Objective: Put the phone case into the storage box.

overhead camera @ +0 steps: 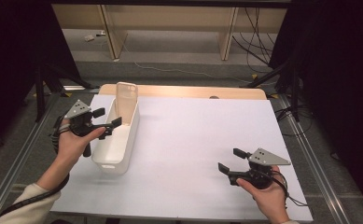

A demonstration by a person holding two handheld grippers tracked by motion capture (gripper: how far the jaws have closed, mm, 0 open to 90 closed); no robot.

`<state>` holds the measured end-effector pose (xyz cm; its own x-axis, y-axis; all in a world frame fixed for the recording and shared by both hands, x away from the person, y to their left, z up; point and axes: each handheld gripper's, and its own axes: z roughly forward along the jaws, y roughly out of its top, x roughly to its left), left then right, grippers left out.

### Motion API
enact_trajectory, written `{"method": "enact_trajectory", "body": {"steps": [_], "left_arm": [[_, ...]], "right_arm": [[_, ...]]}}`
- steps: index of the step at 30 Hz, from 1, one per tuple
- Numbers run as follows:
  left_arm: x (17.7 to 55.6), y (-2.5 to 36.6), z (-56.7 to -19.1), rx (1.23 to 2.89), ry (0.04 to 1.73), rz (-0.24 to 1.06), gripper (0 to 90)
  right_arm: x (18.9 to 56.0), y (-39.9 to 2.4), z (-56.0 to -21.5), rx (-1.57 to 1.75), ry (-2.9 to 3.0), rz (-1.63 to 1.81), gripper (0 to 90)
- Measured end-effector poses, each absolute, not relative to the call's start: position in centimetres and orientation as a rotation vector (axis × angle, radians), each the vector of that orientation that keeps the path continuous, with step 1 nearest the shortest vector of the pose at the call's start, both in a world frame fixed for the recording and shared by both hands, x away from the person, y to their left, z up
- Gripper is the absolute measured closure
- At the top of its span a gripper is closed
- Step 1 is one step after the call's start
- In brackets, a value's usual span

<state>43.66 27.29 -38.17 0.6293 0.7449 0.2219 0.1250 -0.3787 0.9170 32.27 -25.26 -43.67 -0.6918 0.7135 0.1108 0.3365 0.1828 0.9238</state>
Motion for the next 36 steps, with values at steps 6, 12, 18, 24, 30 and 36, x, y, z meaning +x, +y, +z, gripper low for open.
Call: {"method": "enact_trajectory", "body": {"steps": [6, 12, 18, 24, 30, 36], "left_arm": [[43.2, 27.1, -38.1, 1.855, 0.69, 0.784, 15.3], [42.2, 26.9, -38.4, 1.855, 0.676, 0.777, 15.2], [39.6, 25.2, -39.3, 1.729, 0.852, 0.595, 15.2], [38.6, 24.9, -39.3, 1.735, 0.813, 0.594, 15.2], [37.9, 24.6, -39.3, 1.744, 0.779, 0.587, 15.2], [36.9, 24.3, -39.2, 1.738, 0.758, 0.575, 15.2]], "right_arm": [[32.3, -25.4, -43.6, 0.994, 2.109, 1.499, 19.4], [32.1, -25.5, -43.5, 1.004, 2.11, 1.501, 19.4], [32.0, -25.6, -43.3, 1.005, 2.141, 1.46, 19.2], [32.1, -25.4, -43.5, 1.008, 2.118, 1.507, 19.1], [32.2, -25.5, -43.5, 0.989, 2.107, 1.509, 19.1], [32.2, -25.4, -43.6, 0.986, 2.103, 1.512, 19.0]]}}
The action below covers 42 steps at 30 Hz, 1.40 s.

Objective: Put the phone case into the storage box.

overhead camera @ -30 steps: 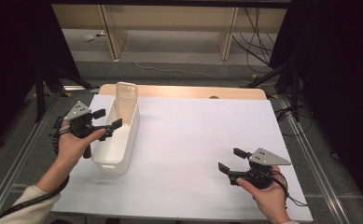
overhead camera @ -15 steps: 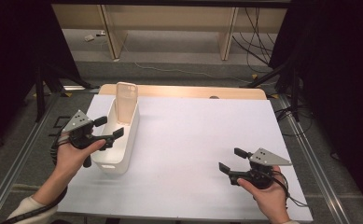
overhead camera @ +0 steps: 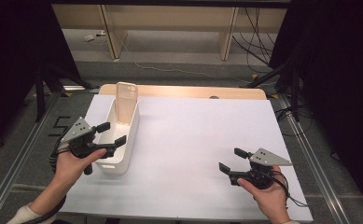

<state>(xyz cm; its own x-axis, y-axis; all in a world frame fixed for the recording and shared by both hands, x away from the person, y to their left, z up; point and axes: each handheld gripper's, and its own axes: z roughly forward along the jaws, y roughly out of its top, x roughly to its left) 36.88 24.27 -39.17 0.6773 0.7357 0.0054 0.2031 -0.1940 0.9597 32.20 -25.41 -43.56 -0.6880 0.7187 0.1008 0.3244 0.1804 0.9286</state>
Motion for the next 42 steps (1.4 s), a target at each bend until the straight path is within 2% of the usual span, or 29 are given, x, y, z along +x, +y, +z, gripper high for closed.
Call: {"method": "enact_trajectory", "body": {"steps": [10, 11, 13, 14, 42], "left_arm": [[35.8, 23.6, -39.6, 1.747, 0.707, 0.558, 15.1], [36.5, 24.3, -39.2, 1.806, 0.575, 0.686, 15.1], [35.3, 23.4, -39.8, 1.743, 0.709, 0.528, 15.0], [36.1, 24.2, -39.3, 1.816, 0.574, 0.686, 15.0], [33.7, 24.0, -41.7, 1.824, 0.56, 0.692, 14.7]], "right_arm": [[32.1, -25.6, -43.4, 0.989, 2.11, 1.493, 18.7], [32.1, -25.6, -43.4, 0.992, 2.114, 1.48, 18.7], [32.0, -25.6, -43.4, 0.989, 2.112, 1.481, 18.6], [31.9, -25.6, -43.3, 0.999, 2.114, 1.486, 18.6], [31.5, -25.7, -43.6, 0.985, 2.12, 1.499, 17.8]]}}
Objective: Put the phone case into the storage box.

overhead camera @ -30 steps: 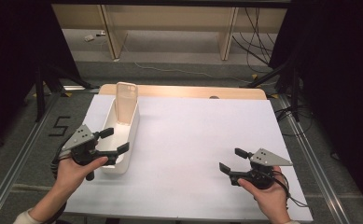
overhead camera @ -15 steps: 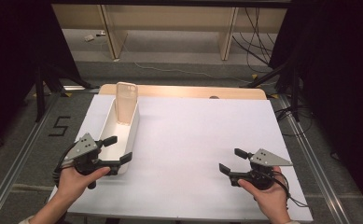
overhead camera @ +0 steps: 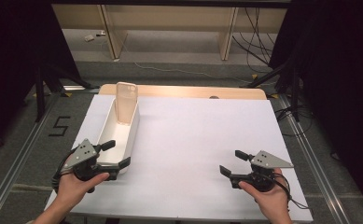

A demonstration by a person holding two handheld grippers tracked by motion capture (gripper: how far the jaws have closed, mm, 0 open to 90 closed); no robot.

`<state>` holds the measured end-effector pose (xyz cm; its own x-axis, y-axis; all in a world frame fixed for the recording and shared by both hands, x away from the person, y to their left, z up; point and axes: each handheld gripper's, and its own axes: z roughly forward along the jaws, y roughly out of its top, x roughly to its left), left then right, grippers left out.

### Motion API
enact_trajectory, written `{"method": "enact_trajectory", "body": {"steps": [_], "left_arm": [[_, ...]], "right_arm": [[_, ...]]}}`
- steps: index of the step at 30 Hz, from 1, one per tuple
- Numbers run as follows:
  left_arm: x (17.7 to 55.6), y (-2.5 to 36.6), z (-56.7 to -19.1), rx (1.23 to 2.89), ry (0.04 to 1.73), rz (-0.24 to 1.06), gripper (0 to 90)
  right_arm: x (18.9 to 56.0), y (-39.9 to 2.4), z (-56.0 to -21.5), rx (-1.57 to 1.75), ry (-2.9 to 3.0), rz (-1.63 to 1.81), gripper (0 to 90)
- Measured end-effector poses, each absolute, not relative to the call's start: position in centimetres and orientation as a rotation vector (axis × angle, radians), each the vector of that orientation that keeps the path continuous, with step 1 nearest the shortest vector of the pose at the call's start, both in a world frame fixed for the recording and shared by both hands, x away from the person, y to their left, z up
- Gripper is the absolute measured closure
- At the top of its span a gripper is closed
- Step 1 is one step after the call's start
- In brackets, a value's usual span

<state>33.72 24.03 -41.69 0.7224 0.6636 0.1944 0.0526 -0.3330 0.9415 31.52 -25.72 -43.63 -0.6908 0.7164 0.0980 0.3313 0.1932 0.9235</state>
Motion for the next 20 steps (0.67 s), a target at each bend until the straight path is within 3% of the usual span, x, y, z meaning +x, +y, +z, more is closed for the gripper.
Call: {"method": "enact_trajectory", "body": {"steps": [20], "left_arm": [[33.93, 23.98, -42.11, 1.801, 0.561, 0.707, 15.0]], "right_arm": [[31.52, -25.94, -43.87, 0.984, 2.137, 1.477, 16.5]]}}
